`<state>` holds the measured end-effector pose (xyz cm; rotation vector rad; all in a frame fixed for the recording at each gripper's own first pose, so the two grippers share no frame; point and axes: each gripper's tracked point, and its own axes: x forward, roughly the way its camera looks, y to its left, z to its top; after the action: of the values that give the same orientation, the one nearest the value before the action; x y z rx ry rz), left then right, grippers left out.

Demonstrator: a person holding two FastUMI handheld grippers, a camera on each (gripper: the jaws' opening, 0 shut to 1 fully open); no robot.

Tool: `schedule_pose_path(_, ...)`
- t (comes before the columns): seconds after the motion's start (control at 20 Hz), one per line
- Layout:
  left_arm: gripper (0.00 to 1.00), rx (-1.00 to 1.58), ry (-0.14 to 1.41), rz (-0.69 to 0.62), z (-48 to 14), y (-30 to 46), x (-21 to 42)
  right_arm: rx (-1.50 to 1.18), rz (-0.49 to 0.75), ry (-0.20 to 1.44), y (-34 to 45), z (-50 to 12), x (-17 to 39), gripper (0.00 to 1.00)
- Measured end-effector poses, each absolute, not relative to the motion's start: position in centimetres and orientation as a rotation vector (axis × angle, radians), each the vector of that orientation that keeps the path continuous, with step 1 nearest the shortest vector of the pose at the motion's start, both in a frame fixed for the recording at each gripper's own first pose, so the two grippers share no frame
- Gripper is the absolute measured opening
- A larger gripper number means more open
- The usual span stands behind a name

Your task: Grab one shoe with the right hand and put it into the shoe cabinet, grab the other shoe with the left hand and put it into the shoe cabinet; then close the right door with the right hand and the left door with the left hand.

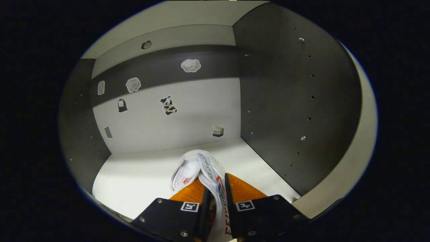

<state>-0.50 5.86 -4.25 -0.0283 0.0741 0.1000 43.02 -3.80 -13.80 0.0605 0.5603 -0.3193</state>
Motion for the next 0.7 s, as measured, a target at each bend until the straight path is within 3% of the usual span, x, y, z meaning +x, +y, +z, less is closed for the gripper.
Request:
schedule_pose_path(0.2, 0.96, -0.027, 0.067, 0.083, -4.2, 5.6, -0.1, 0.034, -0.254, 0.507, -2.9, -10.9, 40.8, 0.32)
schedule_pose_path(0.3, 0.96, -0.030, 0.065, 0.071, -4.2, 5.2, 0.0, 0.037, -0.211, 0.447, -1.8, -8.3, 39.6, 0.32)
schedule_pose_path(0.35, 0.96, -0.032, 0.064, 0.064, -4.2, 4.9, 0.1, 0.045, -0.186, 0.419, -1.1, -6.9, 38.8, 0.27)
schedule_pose_path(0.4, 0.99, -0.033, 0.062, 0.057, -4.0, 4.7, 0.2, 0.049, -0.161, 0.394, -0.4, -5.6, 38.0, 0.32)
schedule_pose_path(0.7, 0.96, -0.031, 0.054, 0.019, -3.8, 3.3, 0.3, 0.036, -0.032, 0.259, 2.6, 0.2, 30.9, 0.32)
